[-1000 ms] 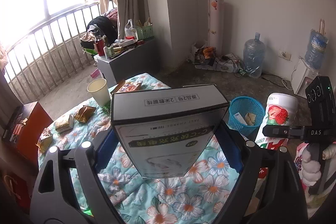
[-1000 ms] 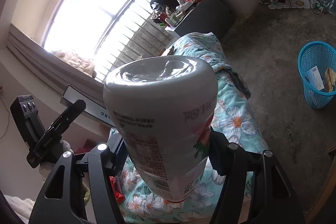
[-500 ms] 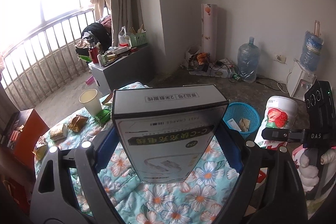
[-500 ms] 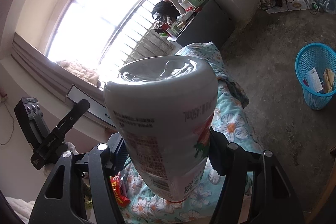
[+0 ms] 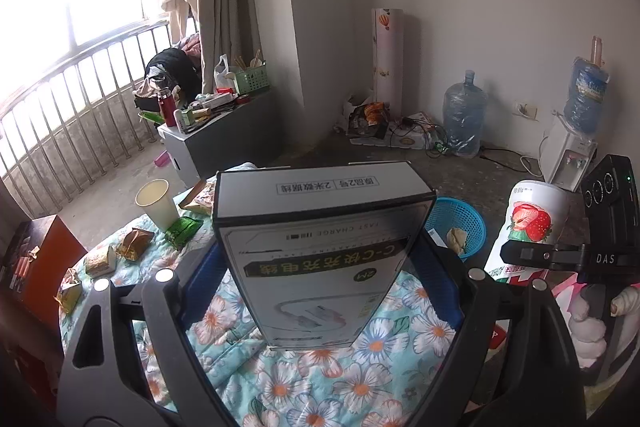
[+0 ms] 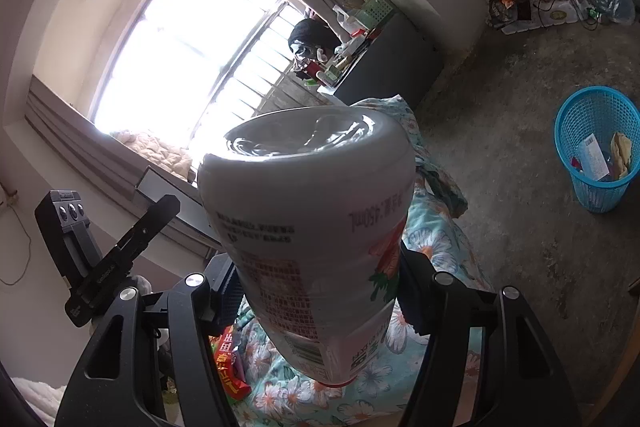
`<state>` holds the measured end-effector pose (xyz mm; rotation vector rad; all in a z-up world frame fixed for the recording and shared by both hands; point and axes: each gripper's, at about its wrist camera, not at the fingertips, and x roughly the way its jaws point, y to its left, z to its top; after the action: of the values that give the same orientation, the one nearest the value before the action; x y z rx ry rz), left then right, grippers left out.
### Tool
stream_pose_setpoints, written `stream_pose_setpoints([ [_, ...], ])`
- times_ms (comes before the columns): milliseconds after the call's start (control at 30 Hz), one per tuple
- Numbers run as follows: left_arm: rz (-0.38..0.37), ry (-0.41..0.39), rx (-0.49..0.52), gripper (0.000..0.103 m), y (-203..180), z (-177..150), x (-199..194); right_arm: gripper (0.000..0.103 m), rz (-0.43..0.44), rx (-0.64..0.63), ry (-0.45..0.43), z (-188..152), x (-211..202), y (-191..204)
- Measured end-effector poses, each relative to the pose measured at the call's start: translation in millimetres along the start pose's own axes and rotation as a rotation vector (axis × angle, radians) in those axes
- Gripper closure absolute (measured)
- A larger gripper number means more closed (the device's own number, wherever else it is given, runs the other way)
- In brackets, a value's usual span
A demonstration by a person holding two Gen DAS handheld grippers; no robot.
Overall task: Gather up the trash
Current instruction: 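Carry the cable box and white bottle over the wastebasket and open both tools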
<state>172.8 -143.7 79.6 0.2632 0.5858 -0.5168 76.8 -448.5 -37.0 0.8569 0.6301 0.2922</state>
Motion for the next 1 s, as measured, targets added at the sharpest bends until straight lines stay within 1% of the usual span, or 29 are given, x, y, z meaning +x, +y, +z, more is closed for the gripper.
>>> stream_pose_setpoints([
  [333, -0.028, -0.001, 0.021, 0.021, -15, 8, 7, 0.041, 0.009, 0.019, -0.033, 3, -13, -11],
  [500, -0.045, -0.001, 0.037, 0.021, -29, 12, 11, 0.041, 0.008, 0.030, -0.060, 1, -24, -14],
  [1000, -0.147, -0.003, 0.088, 0.021, -83, 38, 40, 0.041, -0.008, 0.080, -0.168, 7, -65, -36],
])
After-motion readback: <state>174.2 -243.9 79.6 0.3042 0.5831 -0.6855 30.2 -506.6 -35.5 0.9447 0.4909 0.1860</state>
